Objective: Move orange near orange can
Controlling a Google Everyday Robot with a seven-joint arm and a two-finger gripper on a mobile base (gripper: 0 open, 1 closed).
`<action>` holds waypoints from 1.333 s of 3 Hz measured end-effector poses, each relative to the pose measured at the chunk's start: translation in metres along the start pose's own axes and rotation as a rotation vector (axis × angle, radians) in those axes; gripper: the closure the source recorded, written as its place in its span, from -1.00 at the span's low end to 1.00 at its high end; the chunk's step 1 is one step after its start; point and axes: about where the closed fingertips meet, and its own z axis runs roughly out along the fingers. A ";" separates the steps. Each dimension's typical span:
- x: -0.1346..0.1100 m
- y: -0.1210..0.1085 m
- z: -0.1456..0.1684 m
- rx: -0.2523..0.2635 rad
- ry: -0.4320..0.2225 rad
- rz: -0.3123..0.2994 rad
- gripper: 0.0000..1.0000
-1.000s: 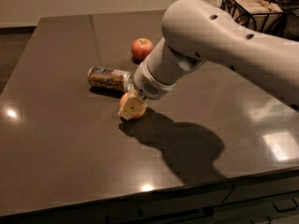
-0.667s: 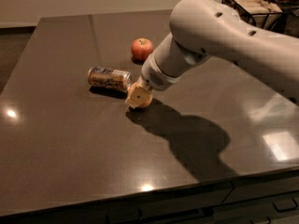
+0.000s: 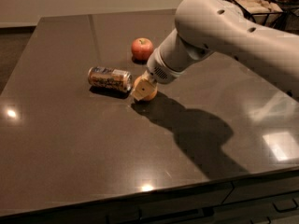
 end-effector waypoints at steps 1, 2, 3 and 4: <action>-0.001 0.001 0.000 0.000 0.000 -0.003 0.19; -0.002 0.002 -0.001 0.000 0.000 -0.005 -0.27; -0.002 0.003 -0.001 0.000 0.000 -0.008 -0.74; -0.003 0.005 -0.002 0.001 0.000 -0.010 -1.00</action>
Offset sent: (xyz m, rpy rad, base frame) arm -0.0008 0.0010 0.0005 -0.0008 -0.0008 0.0022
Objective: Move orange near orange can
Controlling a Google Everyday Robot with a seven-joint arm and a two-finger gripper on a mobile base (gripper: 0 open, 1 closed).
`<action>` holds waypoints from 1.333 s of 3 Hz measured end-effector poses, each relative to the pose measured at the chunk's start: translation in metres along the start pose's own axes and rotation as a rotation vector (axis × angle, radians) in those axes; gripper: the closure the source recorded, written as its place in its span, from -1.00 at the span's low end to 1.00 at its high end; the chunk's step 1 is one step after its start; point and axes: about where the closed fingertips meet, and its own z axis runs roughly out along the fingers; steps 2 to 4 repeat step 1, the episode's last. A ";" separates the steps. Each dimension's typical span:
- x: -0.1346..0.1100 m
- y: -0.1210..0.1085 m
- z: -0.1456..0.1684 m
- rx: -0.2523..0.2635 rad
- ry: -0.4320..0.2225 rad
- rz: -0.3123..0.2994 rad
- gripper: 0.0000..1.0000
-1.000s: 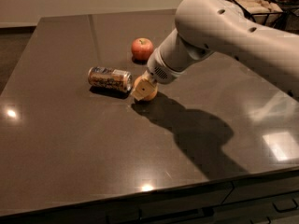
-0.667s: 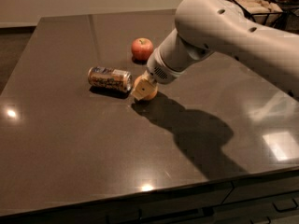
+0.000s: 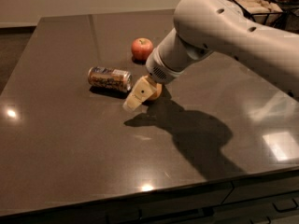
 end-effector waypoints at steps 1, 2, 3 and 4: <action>0.000 0.000 0.000 0.000 0.000 0.000 -1.00; 0.000 0.000 0.000 0.000 0.000 0.000 -1.00; 0.000 0.000 0.000 0.000 0.000 0.000 -1.00; 0.000 0.000 0.000 0.000 0.000 0.000 -1.00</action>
Offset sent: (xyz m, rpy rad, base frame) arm 0.0000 0.0000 0.0000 0.0000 0.0000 0.0000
